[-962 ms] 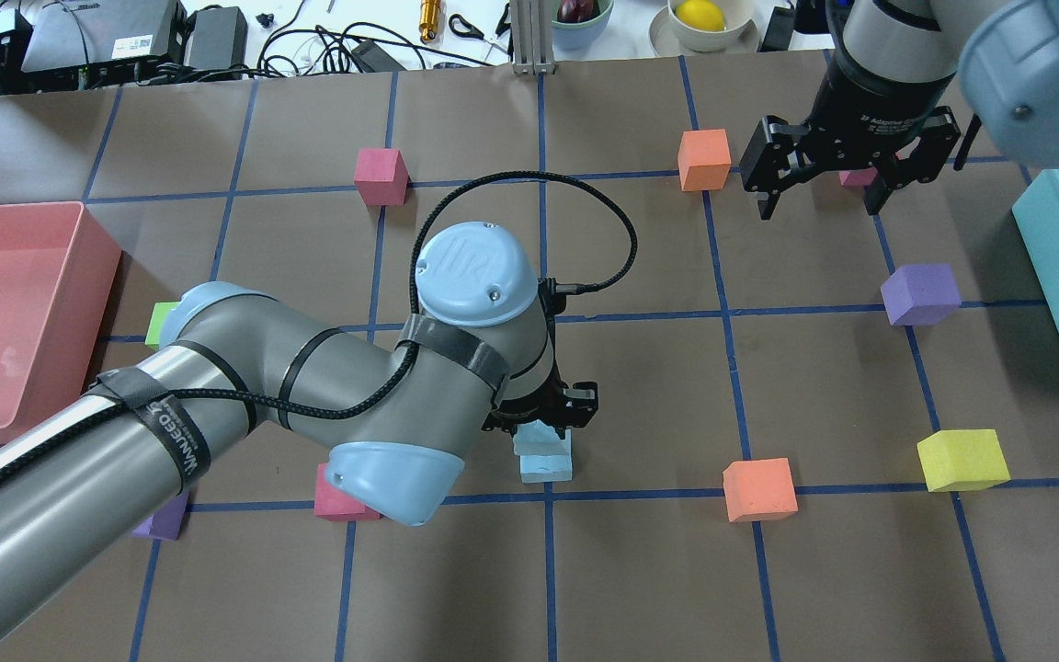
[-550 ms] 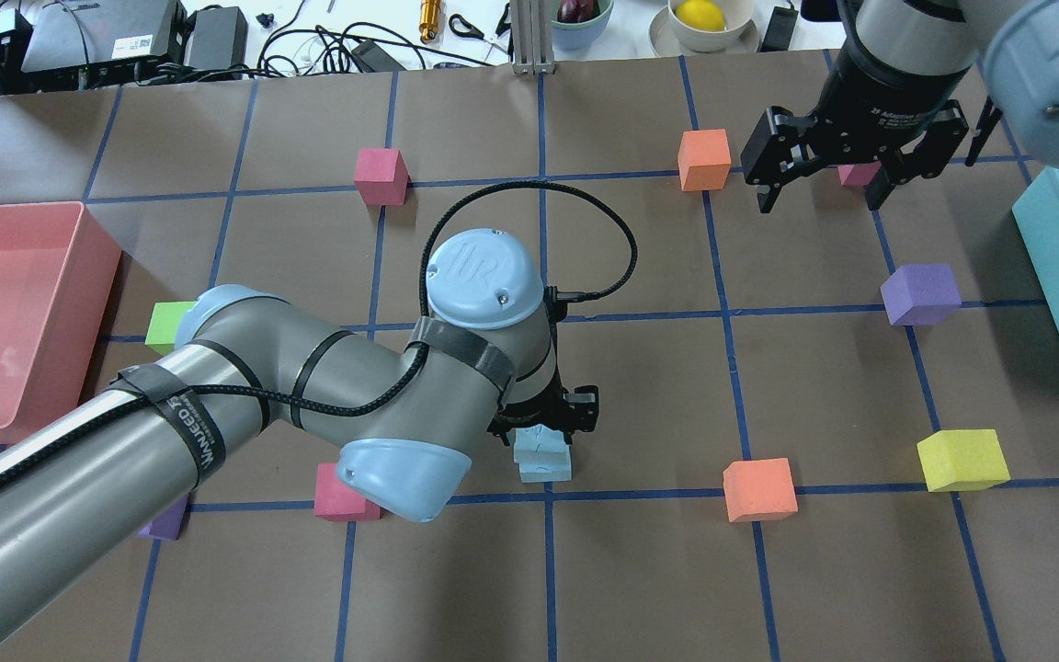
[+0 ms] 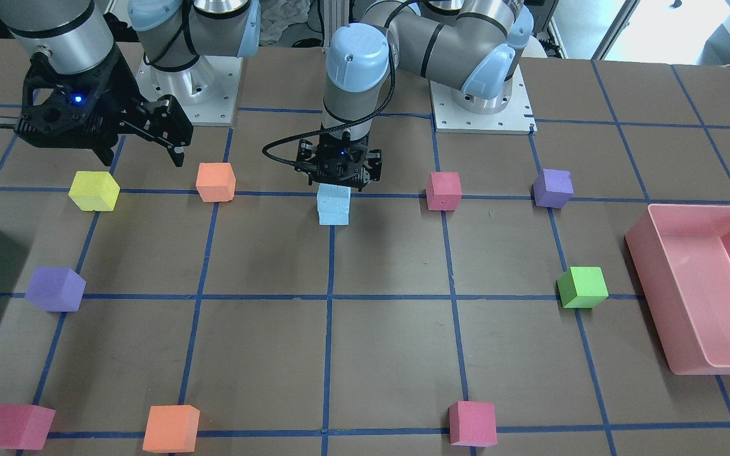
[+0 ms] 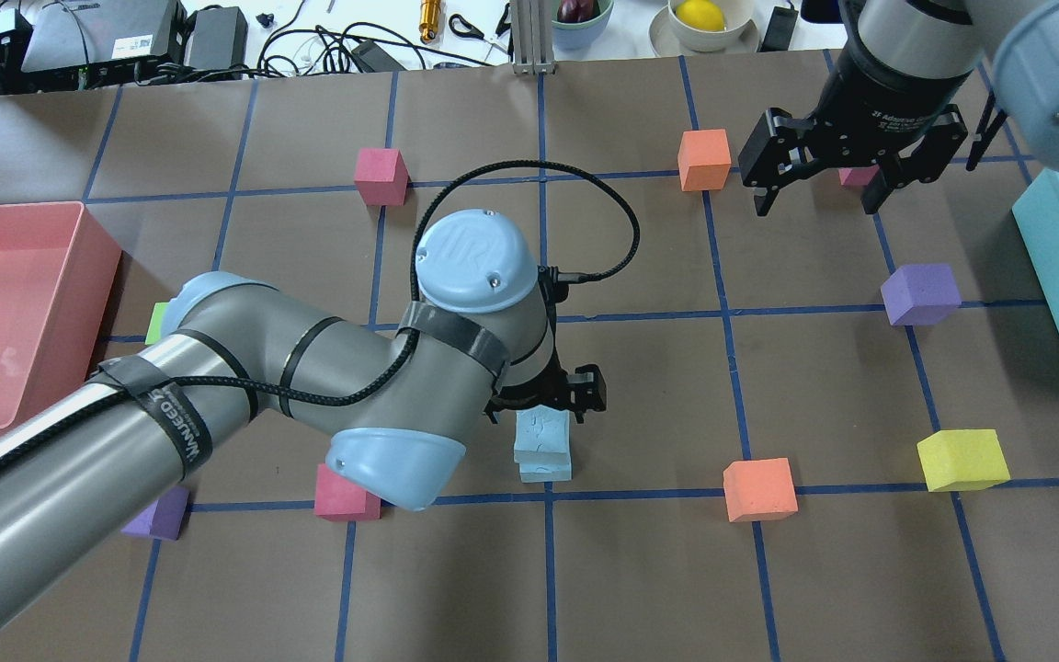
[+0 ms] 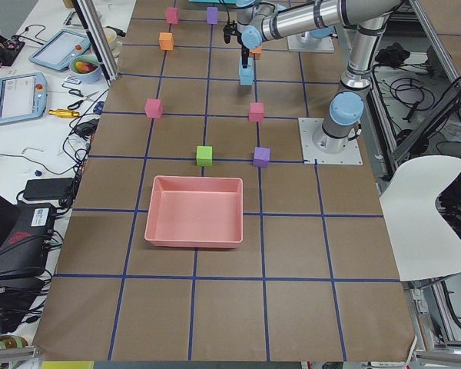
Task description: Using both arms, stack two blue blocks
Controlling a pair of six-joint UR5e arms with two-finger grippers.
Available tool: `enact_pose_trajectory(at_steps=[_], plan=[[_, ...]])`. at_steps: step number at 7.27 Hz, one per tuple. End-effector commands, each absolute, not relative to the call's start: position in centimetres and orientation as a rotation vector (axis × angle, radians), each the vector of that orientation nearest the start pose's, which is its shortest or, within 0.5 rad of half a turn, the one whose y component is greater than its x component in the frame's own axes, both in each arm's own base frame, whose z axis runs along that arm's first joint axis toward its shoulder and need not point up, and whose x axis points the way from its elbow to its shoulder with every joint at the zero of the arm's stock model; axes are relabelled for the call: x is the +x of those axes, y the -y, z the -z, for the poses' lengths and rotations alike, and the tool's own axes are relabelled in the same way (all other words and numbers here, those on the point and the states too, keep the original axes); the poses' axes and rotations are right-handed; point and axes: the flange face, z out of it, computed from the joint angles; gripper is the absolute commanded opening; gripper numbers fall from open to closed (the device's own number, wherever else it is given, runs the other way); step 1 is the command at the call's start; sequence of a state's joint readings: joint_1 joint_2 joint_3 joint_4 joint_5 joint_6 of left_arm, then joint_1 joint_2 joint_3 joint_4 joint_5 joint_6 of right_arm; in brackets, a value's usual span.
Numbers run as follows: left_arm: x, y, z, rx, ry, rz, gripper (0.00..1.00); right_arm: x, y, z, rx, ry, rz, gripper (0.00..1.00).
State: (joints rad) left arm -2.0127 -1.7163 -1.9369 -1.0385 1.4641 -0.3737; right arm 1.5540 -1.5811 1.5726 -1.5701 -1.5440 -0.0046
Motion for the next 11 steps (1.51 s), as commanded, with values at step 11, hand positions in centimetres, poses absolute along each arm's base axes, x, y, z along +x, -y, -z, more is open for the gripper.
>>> enact_pose_trajectory(at_steps=[11], plan=[[-11.7, 51.4, -51.2, 0.098, -3.152, 0.067, 1.0, 12.7, 49.0, -49.5, 0.026, -3.12, 0.031, 1.0]])
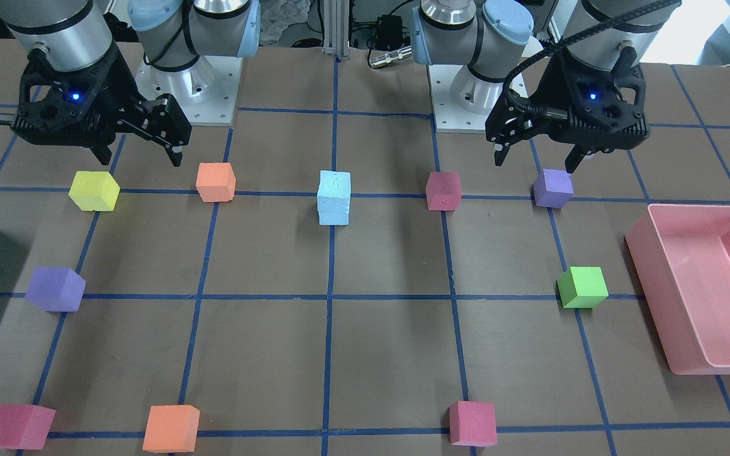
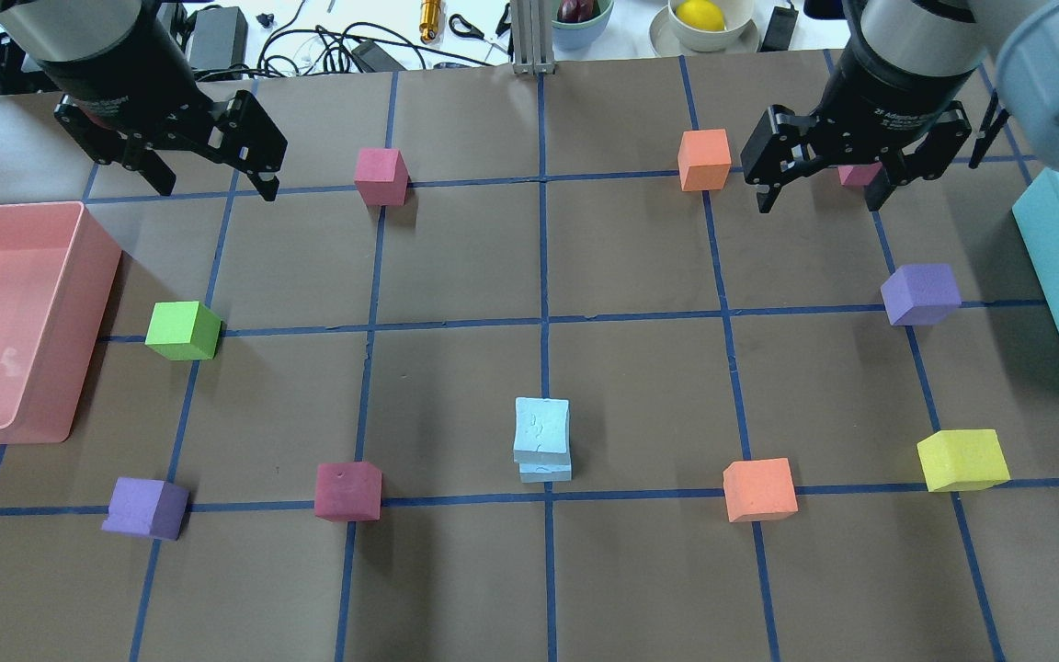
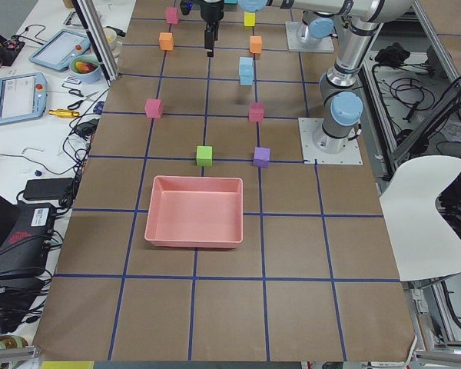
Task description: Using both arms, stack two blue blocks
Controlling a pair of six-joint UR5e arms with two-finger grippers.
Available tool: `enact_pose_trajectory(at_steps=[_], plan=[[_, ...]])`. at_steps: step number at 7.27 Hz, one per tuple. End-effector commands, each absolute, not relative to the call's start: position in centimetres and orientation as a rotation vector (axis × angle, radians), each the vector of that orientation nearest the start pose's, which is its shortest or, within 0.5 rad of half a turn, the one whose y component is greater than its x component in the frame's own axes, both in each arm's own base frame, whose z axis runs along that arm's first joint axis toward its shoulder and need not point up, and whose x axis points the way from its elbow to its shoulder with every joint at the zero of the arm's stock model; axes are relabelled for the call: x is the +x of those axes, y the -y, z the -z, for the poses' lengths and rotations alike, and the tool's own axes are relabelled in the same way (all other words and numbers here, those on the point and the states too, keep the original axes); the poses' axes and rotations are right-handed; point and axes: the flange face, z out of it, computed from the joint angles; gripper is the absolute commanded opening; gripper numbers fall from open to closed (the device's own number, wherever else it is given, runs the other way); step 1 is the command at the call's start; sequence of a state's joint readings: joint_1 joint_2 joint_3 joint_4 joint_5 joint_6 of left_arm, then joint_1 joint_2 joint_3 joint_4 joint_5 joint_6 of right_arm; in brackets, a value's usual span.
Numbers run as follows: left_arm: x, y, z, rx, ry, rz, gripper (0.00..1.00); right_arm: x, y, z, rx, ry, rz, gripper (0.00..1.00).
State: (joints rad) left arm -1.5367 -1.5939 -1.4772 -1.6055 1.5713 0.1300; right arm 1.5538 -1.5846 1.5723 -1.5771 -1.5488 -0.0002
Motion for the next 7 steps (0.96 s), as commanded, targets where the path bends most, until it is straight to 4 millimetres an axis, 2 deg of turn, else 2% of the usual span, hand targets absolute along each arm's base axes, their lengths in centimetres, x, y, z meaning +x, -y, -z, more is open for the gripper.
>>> enact_pose_trajectory(at_steps=[1, 7], plan=[[-11.51, 51.33, -51.63, 0.09, -3.15, 0.081, 1.0, 12.72, 49.03, -49.49, 0.026, -3.12, 0.034, 1.0], [-11.0, 51.13, -52.24, 0.054, -3.152, 0.098, 1.0, 12.65, 48.94, -49.5, 0.031, -3.12, 0.027, 1.0]])
